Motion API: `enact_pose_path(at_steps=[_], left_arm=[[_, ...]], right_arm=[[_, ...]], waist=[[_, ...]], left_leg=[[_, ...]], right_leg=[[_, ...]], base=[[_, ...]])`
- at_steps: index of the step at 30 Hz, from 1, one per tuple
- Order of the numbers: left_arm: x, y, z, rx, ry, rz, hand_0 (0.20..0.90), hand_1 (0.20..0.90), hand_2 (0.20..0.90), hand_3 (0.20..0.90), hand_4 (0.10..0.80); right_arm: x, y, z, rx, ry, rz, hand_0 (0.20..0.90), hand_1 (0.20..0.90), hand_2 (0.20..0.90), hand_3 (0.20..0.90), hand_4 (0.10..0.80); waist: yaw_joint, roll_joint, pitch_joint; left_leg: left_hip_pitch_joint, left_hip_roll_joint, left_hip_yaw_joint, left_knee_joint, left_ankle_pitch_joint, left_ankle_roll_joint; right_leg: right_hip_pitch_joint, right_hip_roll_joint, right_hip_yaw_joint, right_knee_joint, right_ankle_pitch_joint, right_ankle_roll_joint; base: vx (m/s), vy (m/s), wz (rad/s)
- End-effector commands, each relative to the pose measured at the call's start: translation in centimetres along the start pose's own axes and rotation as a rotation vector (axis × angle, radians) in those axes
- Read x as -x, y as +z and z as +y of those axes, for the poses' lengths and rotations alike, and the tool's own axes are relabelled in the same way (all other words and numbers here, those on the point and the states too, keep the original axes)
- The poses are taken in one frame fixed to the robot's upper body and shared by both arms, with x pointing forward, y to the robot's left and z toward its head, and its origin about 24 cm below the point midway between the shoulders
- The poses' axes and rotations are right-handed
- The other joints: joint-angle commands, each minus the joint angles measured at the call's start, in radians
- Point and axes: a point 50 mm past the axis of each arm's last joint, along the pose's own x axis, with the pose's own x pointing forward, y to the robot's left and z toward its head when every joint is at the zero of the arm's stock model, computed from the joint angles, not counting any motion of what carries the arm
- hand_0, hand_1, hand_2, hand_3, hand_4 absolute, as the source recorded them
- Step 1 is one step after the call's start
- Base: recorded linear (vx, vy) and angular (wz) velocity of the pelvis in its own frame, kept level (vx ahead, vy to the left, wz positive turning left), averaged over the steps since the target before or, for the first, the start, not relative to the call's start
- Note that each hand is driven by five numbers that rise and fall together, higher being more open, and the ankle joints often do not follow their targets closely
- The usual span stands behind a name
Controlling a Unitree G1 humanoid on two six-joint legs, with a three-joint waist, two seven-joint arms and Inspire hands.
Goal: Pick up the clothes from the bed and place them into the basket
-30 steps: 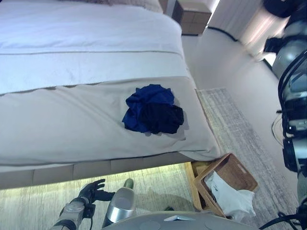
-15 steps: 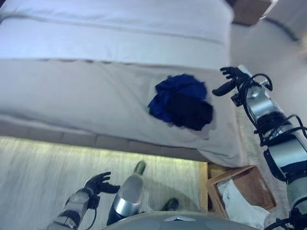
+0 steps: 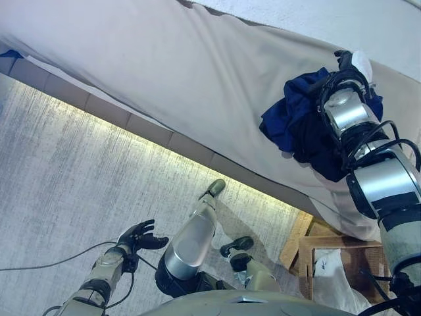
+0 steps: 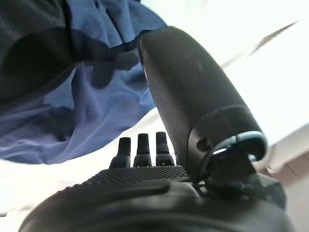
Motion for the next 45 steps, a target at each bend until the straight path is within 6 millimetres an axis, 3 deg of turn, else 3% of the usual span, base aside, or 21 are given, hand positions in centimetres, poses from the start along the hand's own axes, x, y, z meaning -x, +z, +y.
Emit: enact_pose_path(at_steps=[1, 5, 6, 7, 8, 9, 10, 16, 21, 22, 25, 28, 32, 34, 38, 39, 45], left_arm=[[1.0, -1.7, 1.5, 0.027, 0.013, 0.006, 0.900, 0.900, 0.900, 0.900, 0.800], [1.1, -1.4, 1.8, 0.047, 0.015, -0.012, 0.900, 0.900, 0.900, 0.900, 0.800], [1.2, -1.4, 1.9, 0.047, 0.014, -0.015, 0.900, 0.900, 0.900, 0.900, 0.800], [1.2, -1.2, 2.1, 0.046, 0.016, -0.017, 0.900, 0.900, 0.900, 0.900, 0.800], [1.2, -1.1, 2.2, 0.048, 0.018, -0.017, 0.900, 0.900, 0.900, 0.900, 0.800], [1.3, -1.2, 2.4, 0.051, 0.020, -0.018, 0.900, 0.900, 0.900, 0.900, 0.800], [1.4, -1.2, 2.6, 0.054, 0.021, -0.019, 0.900, 0.900, 0.900, 0.900, 0.800], [1.6, -0.7, 3.4, 0.036, 0.028, -0.030, 0.900, 0.900, 0.900, 0.900, 0.800], [1.6, -0.4, 3.8, 0.034, 0.042, -0.033, 0.900, 0.900, 0.900, 0.900, 0.800], [1.8, -0.6, 4.1, 0.048, 0.056, -0.032, 0.900, 0.900, 0.900, 0.900, 0.800], [1.9, -0.9, 4.4, 0.053, 0.074, -0.027, 0.900, 0.900, 0.900, 0.900, 0.800], [2.4, -2.0, 4.9, 0.042, 0.118, 0.005, 0.900, 0.900, 0.900, 0.900, 0.800], [2.7, -3.4, 4.8, 0.021, 0.142, 0.050, 0.900, 0.900, 0.900, 0.900, 0.800], [2.8, -4.4, 4.2, -0.010, 0.140, 0.098, 0.900, 0.900, 0.900, 0.900, 0.800], [2.8, -5.5, 3.5, -0.062, 0.128, 0.155, 0.900, 0.900, 0.900, 0.900, 0.800], [2.7, -5.5, 3.2, -0.082, 0.122, 0.165, 0.900, 0.900, 0.900, 0.900, 0.800], [2.3, -5.4, 2.2, -0.140, 0.087, 0.193, 0.900, 0.900, 0.900, 0.900, 0.800]], right_arm=[[-0.5, 2.9, -5.2, 0.153, -0.201, -0.087, 0.900, 0.900, 0.900, 0.900, 0.800], [-0.5, 3.8, -6.5, 0.317, -0.253, -0.091, 0.900, 0.900, 0.900, 0.900, 0.800], [-0.5, 4.1, -6.9, 0.375, -0.262, -0.087, 0.686, 0.686, 0.686, 0.650, 0.550], [-0.5, 4.1, -7.3, 0.446, -0.265, -0.066, 0.599, 0.599, 0.599, 0.549, 0.449], [-0.6, 4.1, -7.6, 0.503, -0.259, -0.042, 0.439, 0.439, 0.439, 0.362, 0.262], [-0.6, 4.1, -7.9, 0.542, -0.252, -0.027, 0.328, 0.328, 0.328, 0.233, 0.133], [-0.6, 4.0, -8.1, 0.583, -0.238, -0.007, 0.300, 0.300, 0.300, 0.200, 0.100], [-0.7, 4.1, -8.5, 0.607, -0.237, -0.002, 0.300, 0.300, 0.300, 0.200, 0.100], [-0.2, 6.2, -9.1, 0.478, -0.365, -0.147, 0.300, 0.300, 0.300, 0.200, 0.100], [0.3, 7.8, -9.6, 0.355, -0.429, -0.259, 0.300, 0.300, 0.300, 0.200, 0.100], [1.4, 9.9, -10.2, 0.194, -0.513, -0.399, 0.300, 0.300, 0.300, 0.200, 0.100], [3.6, 12.2, -12.6, -0.218, -0.565, -0.609, 0.300, 0.300, 0.300, 0.200, 0.100], [4.9, 12.2, -14.2, -0.402, -0.589, -0.702, 0.300, 0.300, 0.300, 0.200, 0.100], [5.7, 11.4, -15.5, -0.488, -0.609, -0.750, 0.300, 0.300, 0.300, 0.200, 0.100], [6.2, 9.4, -16.7, -0.543, -0.612, -0.769, 0.300, 0.300, 0.300, 0.200, 0.100], [6.5, 9.0, -17.1, -0.564, -0.618, -0.769, 0.300, 0.300, 0.300, 0.200, 0.100], [6.3, 7.0, -17.8, -0.597, -0.624, -0.742, 0.300, 0.300, 0.300, 0.200, 0.100]], waist=[[-0.001, 0.009, 0.002], [0.004, 0.016, 0.022], [0.006, 0.016, 0.026], [0.010, 0.015, 0.030], [0.011, 0.013, 0.032], [0.011, 0.010, 0.032], [0.012, 0.006, 0.032], [0.017, -0.012, 0.032], [0.015, -0.016, 0.032], [0.004, -0.024, 0.032], [-0.008, -0.035, 0.032], [-0.053, -0.065, -0.004], [-0.097, -0.076, -0.066], [-0.151, -0.069, -0.136], [-0.227, -0.058, -0.225], [-0.246, -0.054, -0.243], [-0.328, -0.038, -0.330]], left_leg=[[0.018, 0.051, 0.089, -0.058, -0.076, 0.066], [-0.009, 0.055, 0.088, -0.055, -0.066, 0.065], [-0.017, 0.054, 0.089, -0.052, -0.065, 0.066], [-0.026, 0.055, 0.089, -0.047, -0.065, 0.066], [-0.034, 0.058, 0.089, -0.042, -0.066, 0.066], [-0.039, 0.059, 0.090, -0.039, -0.067, 0.067], [-0.046, 0.061, 0.091, -0.033, -0.070, 0.068], [-0.065, 0.071, 0.088, -0.015, -0.082, 0.067], [-0.059, 0.072, 0.089, -0.017, -0.088, 0.068], [-0.046, 0.075, 0.092, -0.017, -0.097, 0.068], [-0.020, 0.081, 0.101, -0.022, -0.108, 0.069], [0.058, 0.093, 0.124, -0.055, -0.129, 0.069], [0.136, 0.103, 0.151, -0.106, -0.132, 0.065], [0.199, 0.105, 0.183, -0.135, -0.136, 0.067], [0.281, 0.103, 0.232, -0.167, -0.146, 0.071], [0.288, 0.097, 0.250, -0.169, -0.129, 0.079], [0.371, 0.095, 0.306, -0.206, -0.137, 0.085]], right_leg=[[-0.066, -0.067, 0.023, 0.135, 0.074, 0.026], [-0.099, -0.064, 0.023, 0.151, 0.057, 0.022], [-0.107, -0.064, 0.022, 0.152, 0.058, 0.023], [-0.115, -0.065, 0.019, 0.154, 0.059, 0.024], [-0.124, -0.064, 0.016, 0.157, 0.061, 0.025], [-0.131, -0.063, 0.015, 0.159, 0.064, 0.026], [-0.139, -0.062, 0.013, 0.161, 0.067, 0.028], [-0.155, -0.044, 0.013, 0.157, 0.076, 0.032], [-0.149, -0.030, 0.018, 0.138, 0.090, 0.037], [-0.146, -0.028, 0.030, 0.135, 0.102, 0.040], [-0.135, -0.027, 0.043, 0.132, 0.117, 0.044], [-0.097, -0.021, 0.085, 0.120, 0.139, 0.054], [-0.051, -0.011, 0.120, 0.088, 0.144, 0.055], [-0.014, -0.004, 0.150, 0.061, 0.138, 0.054], [0.030, 0.011, 0.194, 0.023, 0.135, 0.056], [0.034, 0.012, 0.193, 0.008, 0.149, 0.042], [0.063, 0.048, 0.261, -0.022, 0.144, 0.047]], base=[[0.018, 0.018, 0.06], [0.001, 0.006, -0.07], [0.004, -0.013, -0.11], [0.003, -0.015, -0.11], [0.002, -0.019, -0.09], [0.001, -0.025, -0.06], [0.002, -0.036, -0.05], [0.008, -0.055, 0.02], [-0.003, -0.051, -0.03], [-0.014, -0.038, -0.06], [-0.016, -0.038, -0.14], [0.021, -0.074, -0.23], [0.055, -0.045, -0.21], [0.083, -0.020, -0.26], [0.044, -0.039, -0.37], [-0.039, -0.040, -0.37], [0.004, -0.082, -0.42]])
